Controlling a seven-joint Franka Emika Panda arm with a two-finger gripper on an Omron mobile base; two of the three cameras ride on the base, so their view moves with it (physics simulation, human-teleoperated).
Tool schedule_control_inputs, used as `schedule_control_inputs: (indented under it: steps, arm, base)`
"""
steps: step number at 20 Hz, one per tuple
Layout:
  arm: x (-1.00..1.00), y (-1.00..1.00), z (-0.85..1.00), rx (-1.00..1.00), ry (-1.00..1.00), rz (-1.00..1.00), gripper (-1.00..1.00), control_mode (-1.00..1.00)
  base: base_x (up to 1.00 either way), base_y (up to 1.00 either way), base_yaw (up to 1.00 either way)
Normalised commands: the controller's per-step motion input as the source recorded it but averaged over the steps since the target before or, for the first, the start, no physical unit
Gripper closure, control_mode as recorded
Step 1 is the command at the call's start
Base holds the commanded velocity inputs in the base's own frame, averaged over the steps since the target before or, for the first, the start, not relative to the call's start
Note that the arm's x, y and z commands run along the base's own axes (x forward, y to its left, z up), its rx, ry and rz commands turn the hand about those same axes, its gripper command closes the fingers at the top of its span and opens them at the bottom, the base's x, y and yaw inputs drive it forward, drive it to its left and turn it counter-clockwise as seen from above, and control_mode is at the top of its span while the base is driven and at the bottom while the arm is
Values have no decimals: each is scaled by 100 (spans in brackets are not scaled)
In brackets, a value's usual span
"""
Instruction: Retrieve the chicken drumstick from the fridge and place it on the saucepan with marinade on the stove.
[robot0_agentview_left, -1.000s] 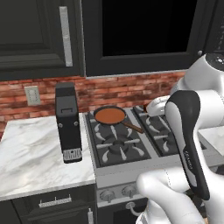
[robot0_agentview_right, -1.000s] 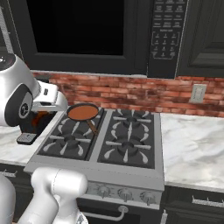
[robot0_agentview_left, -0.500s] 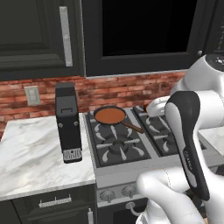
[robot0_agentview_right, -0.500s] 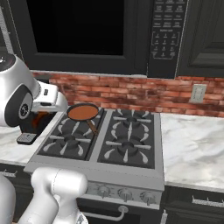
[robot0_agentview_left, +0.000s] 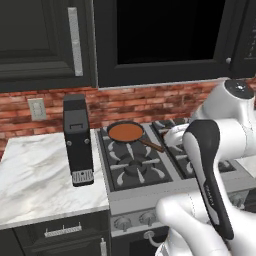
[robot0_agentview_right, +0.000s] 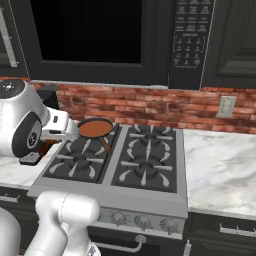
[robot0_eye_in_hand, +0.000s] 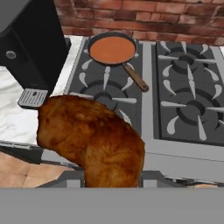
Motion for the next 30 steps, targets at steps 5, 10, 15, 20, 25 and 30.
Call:
schedule_control_inputs:
  steps: [5, 10, 15, 20, 25, 30]
  arm:
    - [13, 2, -37, 0, -5, 0, 100, -100]
    - [29, 3, -24, 0, -5, 0, 100, -100]
    - [55, 1, -5, 0, 0, 0, 100, -100]
    - [55, 1, -1, 0, 0, 0, 100, -100]
    - [43, 4, -20, 0, 0, 0, 100, -100]
    - [28, 14, -43, 0, 0, 0, 100, -100]
  base:
    - [0, 0, 0]
    - [0, 0, 0]
    - [0, 0, 0]
    - [0, 0, 0]
    - [0, 0, 0]
    - [0, 0, 0]
